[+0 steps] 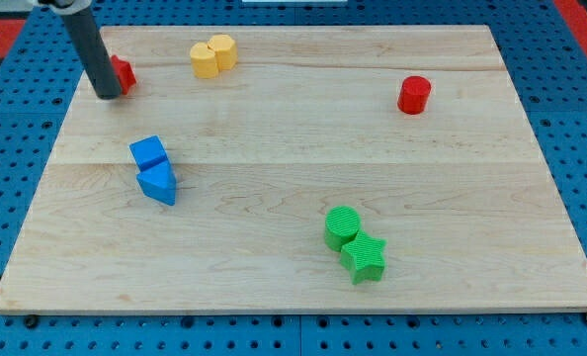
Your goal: Push green star along with green circle up a bit
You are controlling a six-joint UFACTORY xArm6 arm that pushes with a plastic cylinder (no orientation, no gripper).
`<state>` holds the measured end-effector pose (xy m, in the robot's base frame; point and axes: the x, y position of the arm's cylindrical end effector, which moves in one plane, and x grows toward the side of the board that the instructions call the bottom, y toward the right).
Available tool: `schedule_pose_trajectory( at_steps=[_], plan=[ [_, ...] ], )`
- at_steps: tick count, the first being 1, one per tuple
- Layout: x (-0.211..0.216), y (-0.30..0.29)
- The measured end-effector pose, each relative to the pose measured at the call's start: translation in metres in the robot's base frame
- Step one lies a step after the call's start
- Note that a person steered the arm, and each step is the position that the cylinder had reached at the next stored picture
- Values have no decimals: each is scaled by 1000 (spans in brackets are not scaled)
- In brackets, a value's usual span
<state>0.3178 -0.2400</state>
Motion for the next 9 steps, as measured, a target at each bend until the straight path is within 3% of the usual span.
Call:
schedule_pose_trajectory(
  at_steps=[3,4,5,7,9],
  plan=[
    [-66,-8],
    [-58,-7],
    [0,22],
    [27,265],
    [127,439]
  ],
)
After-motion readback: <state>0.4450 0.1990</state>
